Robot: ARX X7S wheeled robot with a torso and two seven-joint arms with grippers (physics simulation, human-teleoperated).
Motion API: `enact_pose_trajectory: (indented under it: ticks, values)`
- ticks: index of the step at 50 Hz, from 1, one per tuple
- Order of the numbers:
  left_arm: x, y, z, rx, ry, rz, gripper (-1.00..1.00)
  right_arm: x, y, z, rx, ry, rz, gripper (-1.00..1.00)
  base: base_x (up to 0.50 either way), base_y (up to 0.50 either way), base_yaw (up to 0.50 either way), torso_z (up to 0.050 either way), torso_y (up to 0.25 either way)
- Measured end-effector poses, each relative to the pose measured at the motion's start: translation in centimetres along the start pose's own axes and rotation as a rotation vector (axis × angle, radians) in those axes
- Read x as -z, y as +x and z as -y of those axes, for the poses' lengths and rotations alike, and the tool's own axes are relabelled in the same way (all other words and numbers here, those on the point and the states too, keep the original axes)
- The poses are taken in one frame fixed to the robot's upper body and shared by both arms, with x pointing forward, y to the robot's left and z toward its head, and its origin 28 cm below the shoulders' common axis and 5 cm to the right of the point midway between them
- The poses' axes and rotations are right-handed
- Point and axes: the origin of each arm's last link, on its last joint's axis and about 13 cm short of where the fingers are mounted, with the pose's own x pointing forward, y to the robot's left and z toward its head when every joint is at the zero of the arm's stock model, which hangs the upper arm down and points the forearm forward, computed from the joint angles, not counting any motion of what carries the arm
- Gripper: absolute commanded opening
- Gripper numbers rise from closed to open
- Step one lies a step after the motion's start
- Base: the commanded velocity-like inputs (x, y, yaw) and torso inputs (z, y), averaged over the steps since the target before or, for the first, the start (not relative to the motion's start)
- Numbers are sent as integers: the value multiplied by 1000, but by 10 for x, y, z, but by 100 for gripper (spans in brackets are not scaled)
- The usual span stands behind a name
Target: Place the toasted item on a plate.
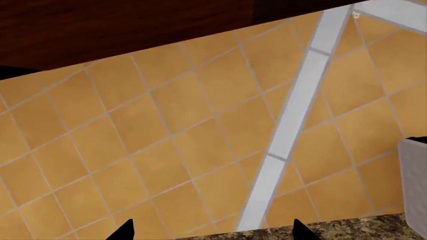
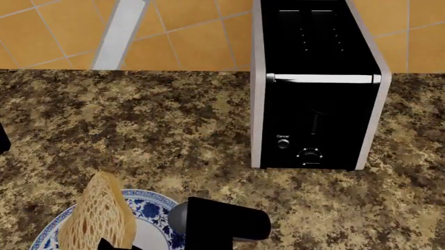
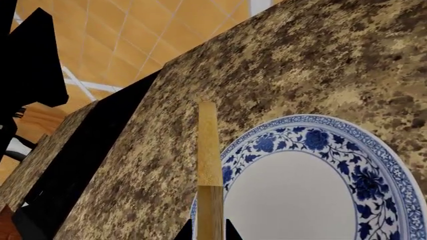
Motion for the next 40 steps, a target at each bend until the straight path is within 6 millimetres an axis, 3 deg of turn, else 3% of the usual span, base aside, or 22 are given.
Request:
enact_pose_trajectory:
  ticks: [30, 31, 40]
  values:
    - [0, 0, -1, 0, 2, 1, 100, 3, 6, 7, 23, -7, 9, -100, 0, 0, 0, 0, 0]
    - [0, 0, -1, 0, 2, 1, 100, 3, 6, 7, 23, -7, 9, 100, 0, 0, 0, 0, 0]
    - [0, -1, -1, 0, 3, 1, 100, 4, 6, 7, 25, -16, 13, 100, 0, 0, 0, 0, 0]
